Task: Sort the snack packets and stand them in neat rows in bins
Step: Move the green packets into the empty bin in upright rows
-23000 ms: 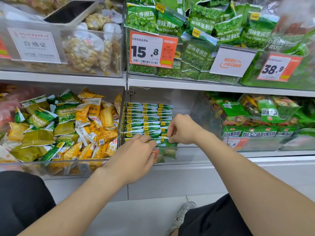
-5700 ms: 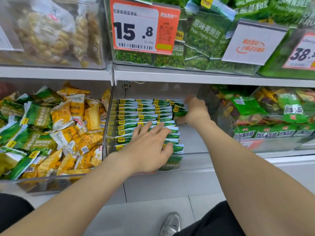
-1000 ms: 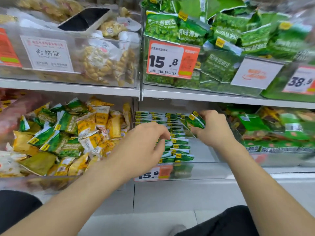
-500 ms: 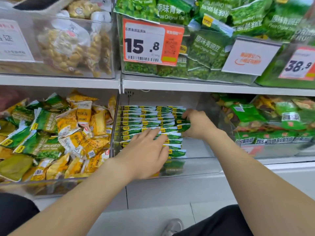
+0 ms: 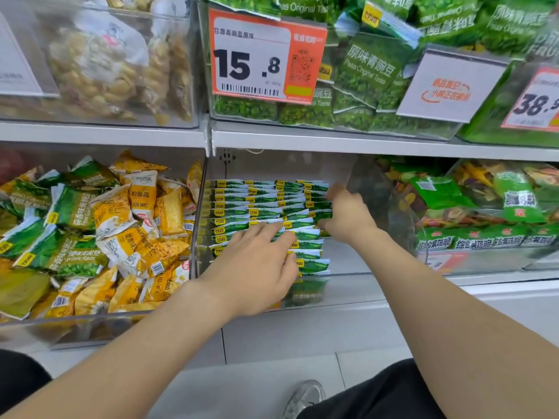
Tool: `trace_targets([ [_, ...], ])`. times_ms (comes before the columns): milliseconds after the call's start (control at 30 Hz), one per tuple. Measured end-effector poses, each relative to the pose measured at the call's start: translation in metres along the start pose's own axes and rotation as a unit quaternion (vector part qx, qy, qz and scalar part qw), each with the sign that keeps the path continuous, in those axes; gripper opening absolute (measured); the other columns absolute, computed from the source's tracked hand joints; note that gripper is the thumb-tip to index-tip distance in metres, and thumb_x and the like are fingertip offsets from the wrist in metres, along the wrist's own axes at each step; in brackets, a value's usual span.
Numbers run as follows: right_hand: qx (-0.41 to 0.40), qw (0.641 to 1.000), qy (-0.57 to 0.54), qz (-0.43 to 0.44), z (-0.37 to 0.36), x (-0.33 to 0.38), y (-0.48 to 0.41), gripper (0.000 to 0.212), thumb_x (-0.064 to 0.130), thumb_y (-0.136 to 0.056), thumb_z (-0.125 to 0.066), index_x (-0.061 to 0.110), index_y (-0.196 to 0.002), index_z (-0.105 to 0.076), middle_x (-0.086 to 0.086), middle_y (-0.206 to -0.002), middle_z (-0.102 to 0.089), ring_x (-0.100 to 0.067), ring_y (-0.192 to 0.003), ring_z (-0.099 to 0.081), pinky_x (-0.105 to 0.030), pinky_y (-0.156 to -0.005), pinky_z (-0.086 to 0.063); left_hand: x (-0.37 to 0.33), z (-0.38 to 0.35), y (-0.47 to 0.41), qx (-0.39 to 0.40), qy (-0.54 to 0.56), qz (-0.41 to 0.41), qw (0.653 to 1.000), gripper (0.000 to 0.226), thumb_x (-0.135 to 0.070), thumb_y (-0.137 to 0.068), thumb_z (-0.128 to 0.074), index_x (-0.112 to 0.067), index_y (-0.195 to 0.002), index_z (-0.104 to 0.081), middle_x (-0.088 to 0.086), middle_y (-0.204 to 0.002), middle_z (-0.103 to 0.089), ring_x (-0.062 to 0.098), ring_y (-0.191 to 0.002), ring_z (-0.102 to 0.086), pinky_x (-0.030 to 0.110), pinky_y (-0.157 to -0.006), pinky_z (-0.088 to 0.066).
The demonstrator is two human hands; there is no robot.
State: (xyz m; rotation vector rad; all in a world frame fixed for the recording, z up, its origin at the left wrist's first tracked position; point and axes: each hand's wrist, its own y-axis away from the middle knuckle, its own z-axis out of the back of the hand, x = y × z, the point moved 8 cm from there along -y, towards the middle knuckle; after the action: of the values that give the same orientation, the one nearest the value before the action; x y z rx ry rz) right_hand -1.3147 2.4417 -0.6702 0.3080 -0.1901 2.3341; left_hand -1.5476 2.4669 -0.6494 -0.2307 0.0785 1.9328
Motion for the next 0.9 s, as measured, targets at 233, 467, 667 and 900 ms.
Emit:
trace_targets([
  [233, 0.02, 0.998, 0.035, 0.054, -0.002, 0.013, 0.002, 0.02, 0.009, -0.087, -0.073, 0.026, -0.077, -0.067, -0.008, -0.104, -0.071, -0.028, -0.094, -0.069, -0.037, -0.083, -0.058, -0.001, 0.019, 0.012, -0.048, -0.029, -0.031, 0.998, 0.048, -0.048, -0.103, -0.026, -0.022, -0.137, -0.049, 0.0, -0.136, -0.052, 0.024, -0.129, -0.045, 0.041, -0.107, -0.041],
  [467, -0.033, 0.991, -0.048, 0.119, 0.056, 0.073, 0.041, 0.037, 0.001, -0.085, -0.049, 0.014, -0.098, -0.081, -0.002, -0.097, -0.079, -0.025, -0.093, -0.072, -0.035, -0.095, -0.059, 0.007, 0.079, 0.054, -0.159, -0.056, -0.053, 0.984, 0.012, -0.036, -0.101, -0.045, -0.028, -0.108, -0.051, -0.009, -0.102, -0.051, 0.02, -0.101, -0.045, 0.038, -0.087, -0.043],
  [667, -0.023, 0.939, -0.211, 0.27, 0.087, 0.2, 0.121, 0.038, -0.002, -0.082, -0.051, 0.023, -0.086, -0.08, 0.011, -0.07, -0.074, -0.005, -0.069, -0.068, -0.017, -0.074, -0.048, 0.084, 0.104, 0.082, -0.138, -0.03, 0.117, 0.983, 0.016, -0.043, -0.098, -0.051, -0.027, -0.096, -0.052, -0.005, -0.092, -0.052, 0.024, -0.095, -0.053, 0.044, -0.08, -0.049],
  [900, 0.053, 0.903, -0.107, 0.412, 0.024, 0.319, 0.157, 0.032, 0.014, -0.087, -0.052, 0.024, -0.102, -0.078, 0.003, -0.098, -0.075, -0.019, -0.093, -0.067, -0.041, -0.083, -0.059, 0.208, 0.106, 0.119, -0.023, -0.032, 0.279, 0.959, 0.031, -0.041, -0.097, -0.055, -0.022, -0.123, -0.058, 0.012, -0.122, -0.055, 0.04, -0.12, -0.056, 0.051, -0.099, -0.051],
])
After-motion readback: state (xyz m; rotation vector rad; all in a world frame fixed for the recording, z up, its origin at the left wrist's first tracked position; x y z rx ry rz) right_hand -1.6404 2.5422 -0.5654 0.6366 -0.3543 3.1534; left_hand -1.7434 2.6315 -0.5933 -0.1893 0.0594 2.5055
